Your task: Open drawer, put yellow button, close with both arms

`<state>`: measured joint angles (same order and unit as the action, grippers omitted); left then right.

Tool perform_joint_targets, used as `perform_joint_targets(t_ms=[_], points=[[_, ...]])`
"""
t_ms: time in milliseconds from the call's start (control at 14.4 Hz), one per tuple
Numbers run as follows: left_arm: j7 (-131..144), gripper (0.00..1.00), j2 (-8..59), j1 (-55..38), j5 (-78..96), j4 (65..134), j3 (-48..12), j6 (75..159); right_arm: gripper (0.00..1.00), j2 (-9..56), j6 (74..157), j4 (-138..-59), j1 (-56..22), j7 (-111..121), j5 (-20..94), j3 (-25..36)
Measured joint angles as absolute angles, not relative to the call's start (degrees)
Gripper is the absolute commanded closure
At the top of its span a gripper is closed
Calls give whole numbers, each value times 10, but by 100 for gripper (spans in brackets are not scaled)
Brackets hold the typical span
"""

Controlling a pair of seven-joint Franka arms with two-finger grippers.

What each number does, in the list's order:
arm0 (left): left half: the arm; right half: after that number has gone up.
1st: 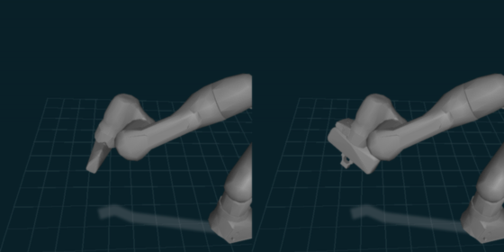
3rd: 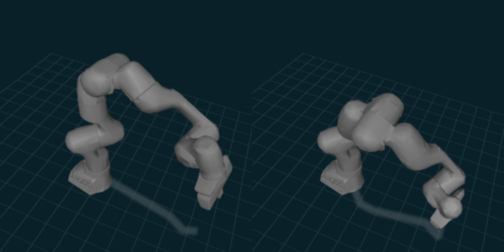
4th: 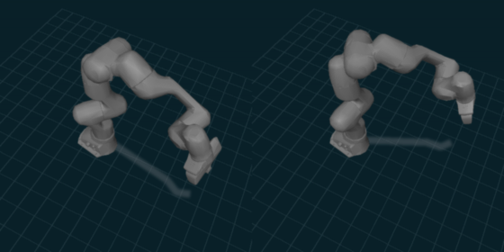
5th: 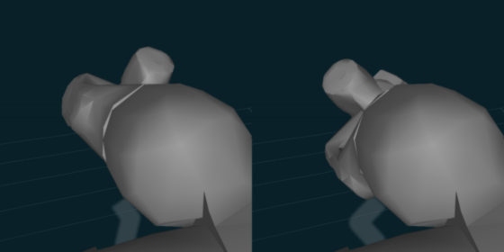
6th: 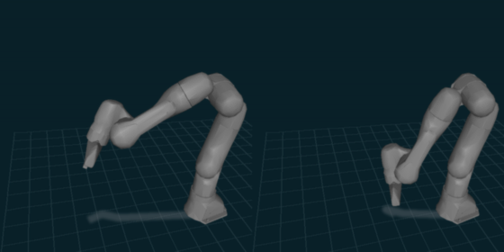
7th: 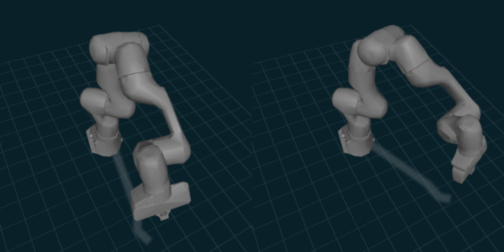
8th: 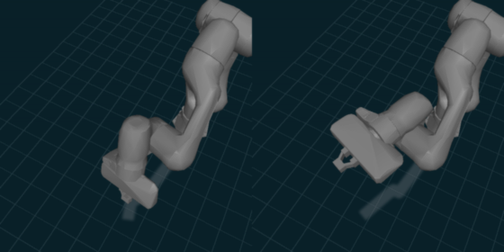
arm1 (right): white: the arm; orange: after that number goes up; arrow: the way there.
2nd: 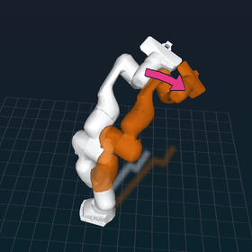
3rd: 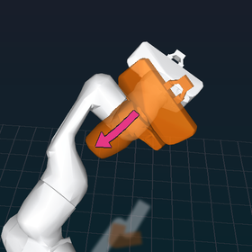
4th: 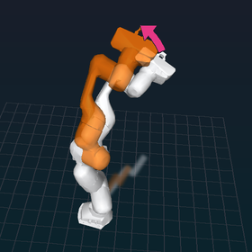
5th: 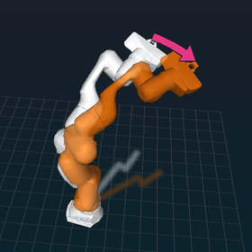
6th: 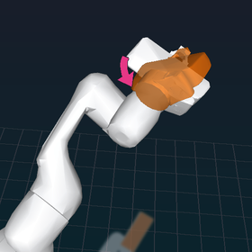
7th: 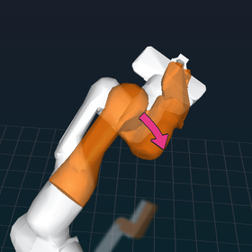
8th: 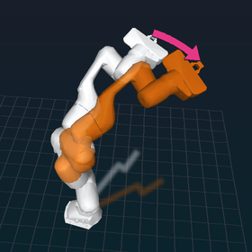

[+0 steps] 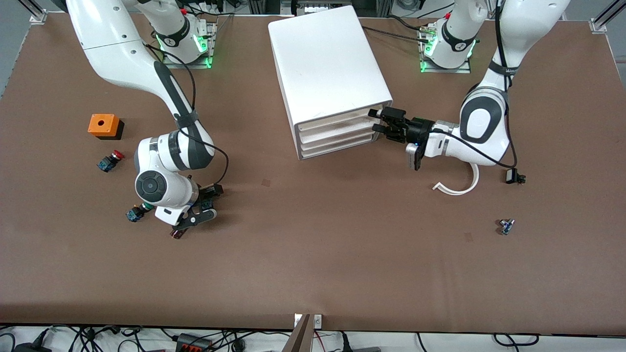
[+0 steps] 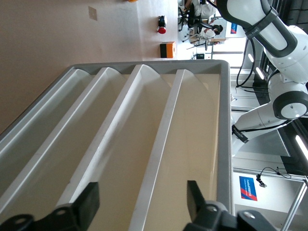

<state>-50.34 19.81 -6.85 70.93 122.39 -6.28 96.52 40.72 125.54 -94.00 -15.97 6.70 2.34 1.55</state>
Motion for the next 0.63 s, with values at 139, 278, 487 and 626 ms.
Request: perform_joint_targets(t_ms=[139,278,487,626], points=[[-525,47,207,-69,722,1230,-68,965,25,411,1257,-940,-160,67,24,16],[-537,67,212,-69,725,1232,-68,965,41,411,1258,-940,-160,67,24,16],[-549,89,212,-69,730,1232,-70,962,66,411,1258,-940,-160,67,24,16],[-563,97,209,-68,733,1232,-70,956,90,411,1258,-939,-160,67,24,16]])
